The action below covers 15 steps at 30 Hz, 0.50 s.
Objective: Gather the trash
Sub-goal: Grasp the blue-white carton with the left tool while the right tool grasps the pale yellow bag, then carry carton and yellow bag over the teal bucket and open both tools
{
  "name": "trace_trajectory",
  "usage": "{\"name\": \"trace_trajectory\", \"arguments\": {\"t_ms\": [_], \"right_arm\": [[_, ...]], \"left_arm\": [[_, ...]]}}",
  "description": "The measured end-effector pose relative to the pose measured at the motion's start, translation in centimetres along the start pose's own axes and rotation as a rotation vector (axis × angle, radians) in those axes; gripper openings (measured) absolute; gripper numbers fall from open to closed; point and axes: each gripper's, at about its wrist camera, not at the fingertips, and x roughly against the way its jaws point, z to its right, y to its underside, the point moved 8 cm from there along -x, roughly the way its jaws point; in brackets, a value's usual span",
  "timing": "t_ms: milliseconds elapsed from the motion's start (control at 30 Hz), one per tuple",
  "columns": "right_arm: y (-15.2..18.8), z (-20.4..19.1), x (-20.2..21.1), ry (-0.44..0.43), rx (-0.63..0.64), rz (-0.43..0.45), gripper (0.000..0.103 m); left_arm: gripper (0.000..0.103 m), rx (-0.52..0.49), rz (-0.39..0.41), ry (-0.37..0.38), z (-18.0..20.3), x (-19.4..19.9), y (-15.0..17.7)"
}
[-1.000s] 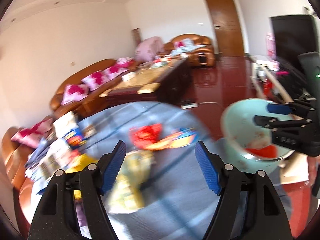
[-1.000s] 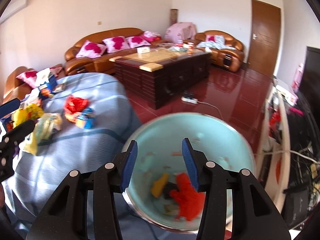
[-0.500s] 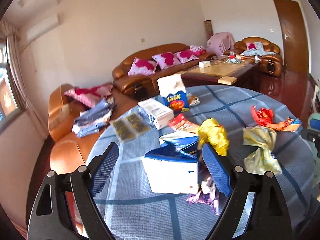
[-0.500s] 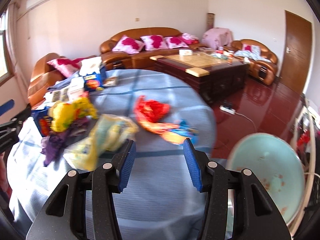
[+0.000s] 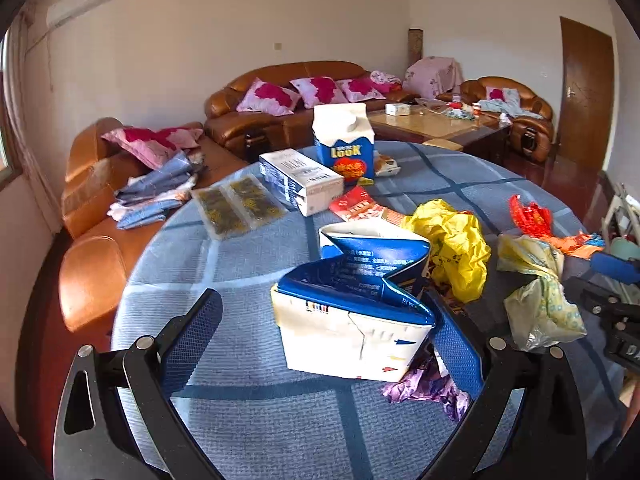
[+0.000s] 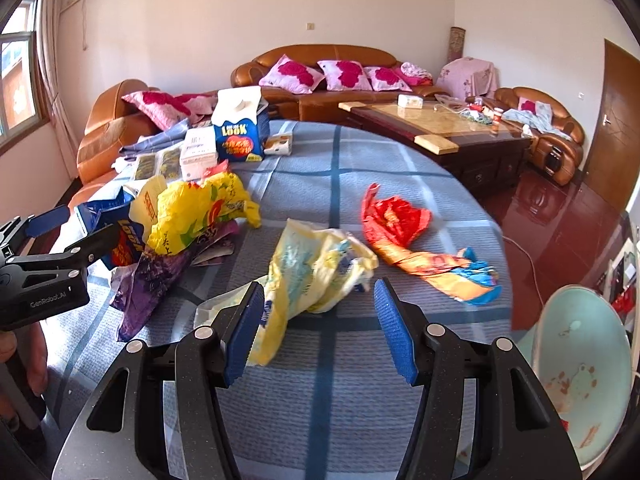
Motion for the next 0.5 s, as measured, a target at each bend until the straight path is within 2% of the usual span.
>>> {"name": "trace_trajectory", "arguments": {"t_ms": [33, 100, 133, 167, 200, 233, 500], "right_arm": [[0.1, -0.3, -0.4, -0.004, 0.003, -0.012, 0.057], [0.2, -0.8, -1.0, -0.015, 0.011, -0.031, 0.055], [0.3, -1.2, -1.3, -0.022, 0.02, -0.044, 0.048], [0.5, -1.6, -1.6, -0.03, 0.027, -0.06, 0.035], [0.7, -1.9, -1.9, -0.05, 0.031, -0.082, 0.03], [0.9, -2.2, -2.0, -0.066, 0.031, -0.088, 0.017], [0.4, -3.5, 0.3, -0.08, 0.086, -0.035, 0.012]], "left_arm": [[0.095, -0.001, 0.001, 0.014, 0.1, -0.1, 0.0], [0.085, -0.01, 0.001, 0.052, 0.6, -0.1, -0.1], [0.07, -0.018, -0.014, 0.074, 0.9, -0.3, 0.1], [0.07, -0.027, -0.03, 0.08, 1.1, -0.6, 0.4], [0.07, -0.029, -0.033, 0.086, 1.1, -0.7, 0.5], [0.07, -0.023, -0.027, 0.106, 1.1, -0.5, 0.5], [0.069, 0.049, 0.006, 0.114, -0.9, 1.3, 0.1]]}}
